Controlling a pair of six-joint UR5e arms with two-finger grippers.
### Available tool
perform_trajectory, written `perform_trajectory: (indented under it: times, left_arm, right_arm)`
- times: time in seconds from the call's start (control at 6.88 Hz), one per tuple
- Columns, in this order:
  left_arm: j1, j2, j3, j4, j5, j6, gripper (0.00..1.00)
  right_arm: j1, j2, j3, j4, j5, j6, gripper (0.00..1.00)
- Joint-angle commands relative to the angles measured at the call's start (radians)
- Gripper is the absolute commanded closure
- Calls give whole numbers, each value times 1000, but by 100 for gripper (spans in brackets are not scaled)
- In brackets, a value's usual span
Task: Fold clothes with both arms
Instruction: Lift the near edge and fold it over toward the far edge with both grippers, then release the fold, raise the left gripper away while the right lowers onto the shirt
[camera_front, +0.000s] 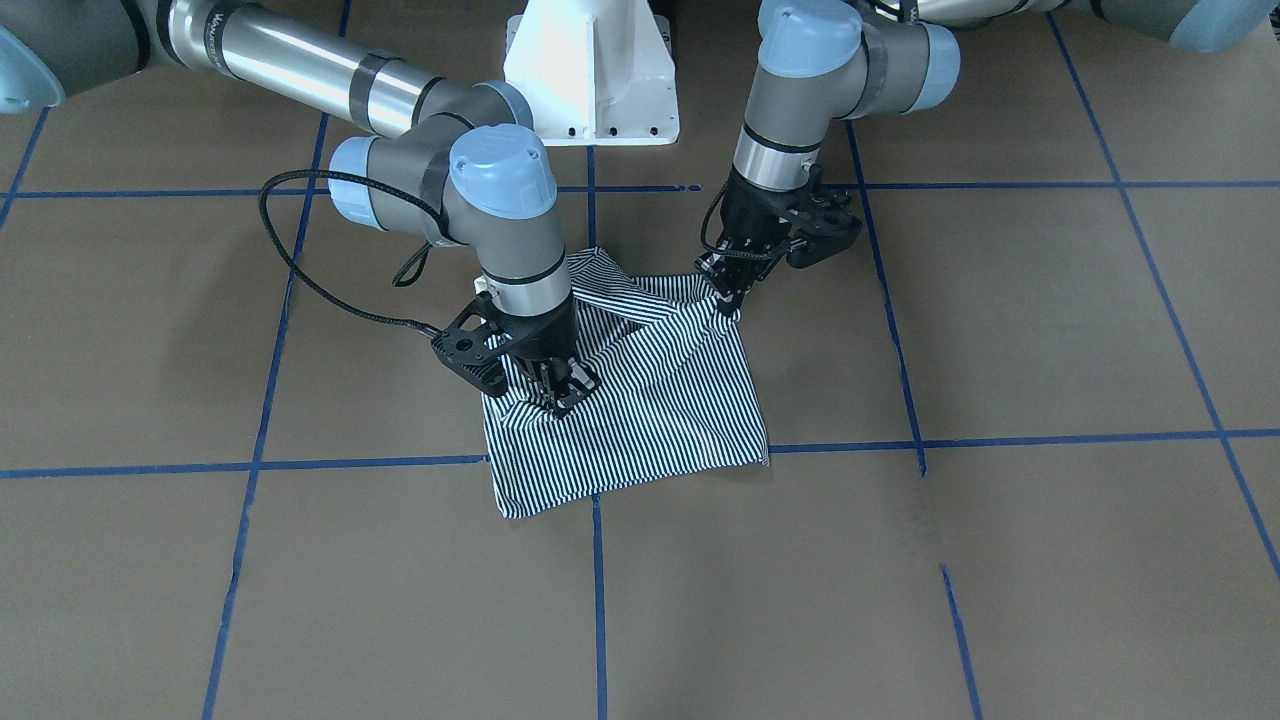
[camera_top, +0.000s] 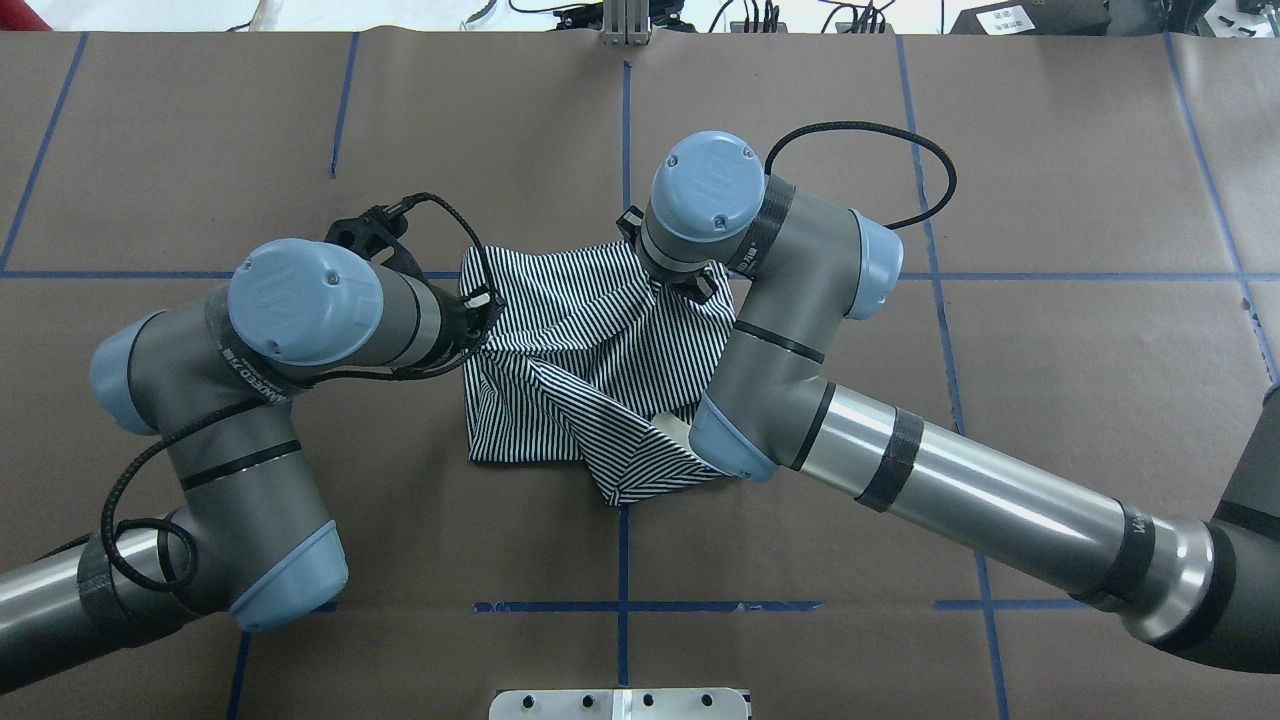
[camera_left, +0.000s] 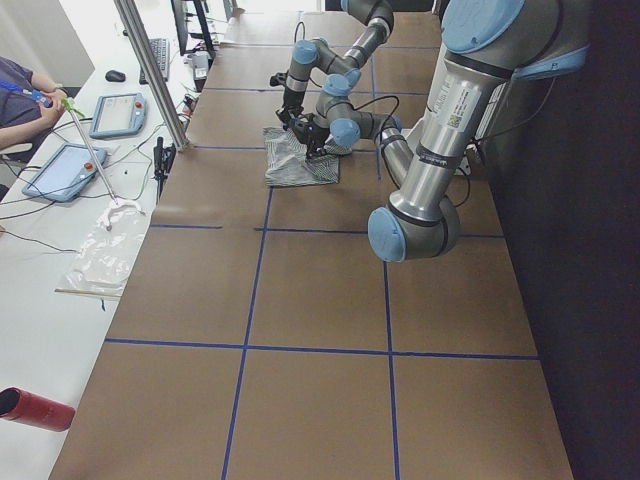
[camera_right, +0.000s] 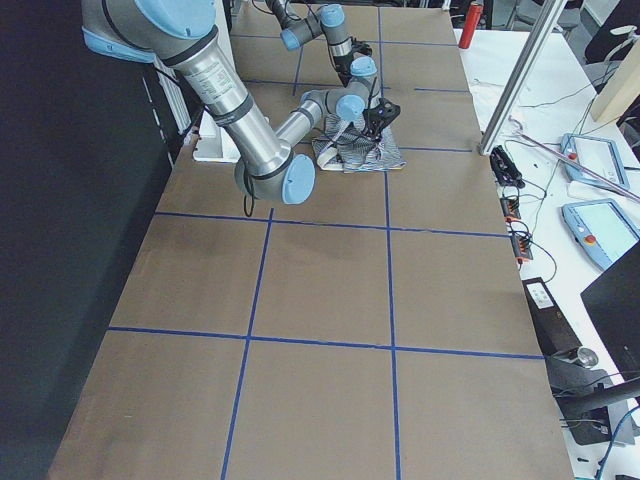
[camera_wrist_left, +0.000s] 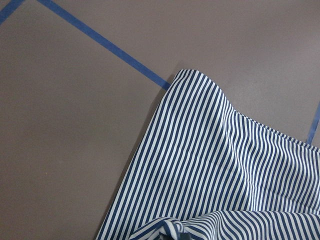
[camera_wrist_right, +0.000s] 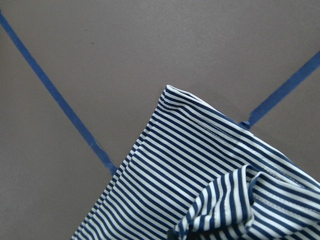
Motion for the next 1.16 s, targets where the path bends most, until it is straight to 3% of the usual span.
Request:
perform_trajectory:
  times: [0.0,0.15,0.29,0.73,1.02]
  left_arm:
    - [-106,-104,246,-125,0,-5,60]
    - [-145,-197,465,-220,3,56,1]
    - [-186,-207,510,-245,3,146,0]
    - [-214,-212,497,-249,-15,159,0]
    - [-239,-201,423,-231,-127,191,0]
  right_arm:
    - [36,62,-95,8,2,-16,31]
    - [65,120,-206,55,0,-59,0]
    - [92,126,-278,128,0,-85,0]
    - [109,130,-279,135,13,-165,0]
    - [103,65,-111,73,115,-253,0]
